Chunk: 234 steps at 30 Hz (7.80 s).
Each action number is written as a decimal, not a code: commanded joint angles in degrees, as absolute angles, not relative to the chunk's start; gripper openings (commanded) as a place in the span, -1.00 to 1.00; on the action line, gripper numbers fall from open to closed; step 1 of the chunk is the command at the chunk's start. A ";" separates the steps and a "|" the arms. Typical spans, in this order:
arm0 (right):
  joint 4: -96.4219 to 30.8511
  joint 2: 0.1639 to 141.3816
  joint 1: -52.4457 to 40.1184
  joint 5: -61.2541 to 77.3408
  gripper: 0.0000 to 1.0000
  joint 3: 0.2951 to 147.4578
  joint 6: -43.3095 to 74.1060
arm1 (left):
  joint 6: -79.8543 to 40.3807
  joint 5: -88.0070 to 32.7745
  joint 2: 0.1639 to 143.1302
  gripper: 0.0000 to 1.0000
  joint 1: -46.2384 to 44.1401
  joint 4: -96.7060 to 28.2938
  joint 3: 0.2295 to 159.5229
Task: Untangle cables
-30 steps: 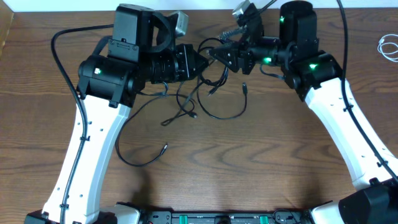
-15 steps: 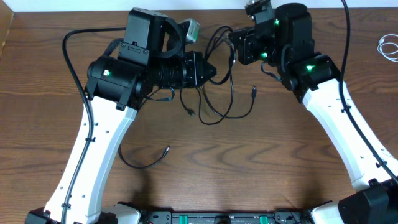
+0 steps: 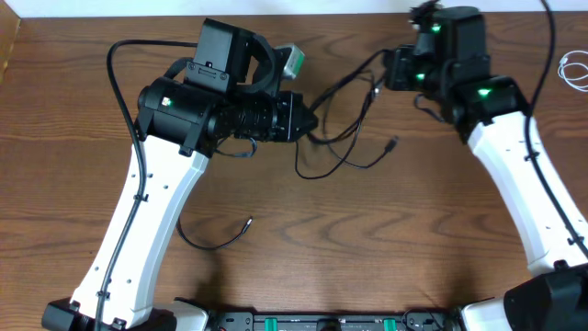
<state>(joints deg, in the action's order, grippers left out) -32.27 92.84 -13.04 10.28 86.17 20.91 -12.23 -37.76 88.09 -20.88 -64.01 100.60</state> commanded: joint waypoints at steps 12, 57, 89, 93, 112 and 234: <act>-36.93 92.97 4.12 10.31 -0.89 86.04 17.10 | -8.32 -25.85 86.35 -0.85 -12.12 -70.52 101.12; -47.75 92.97 6.66 9.41 -0.20 79.46 14.48 | -11.68 -17.43 133.51 0.60 -37.56 4.29 97.49; -43.00 92.97 5.85 18.63 -0.19 78.91 14.33 | -11.60 -17.34 107.57 -0.85 -32.75 -22.35 97.51; -41.10 92.97 3.27 22.33 -0.18 78.91 12.95 | -9.37 -17.50 101.12 -0.85 -32.42 -27.49 97.51; -44.58 93.03 -3.77 41.12 0.14 78.87 -4.84 | -13.85 -18.87 96.53 -0.85 -26.24 -27.94 97.51; -42.63 103.28 6.26 21.10 -0.97 71.77 7.62 | -26.68 -9.56 126.23 0.21 -29.45 -46.89 97.49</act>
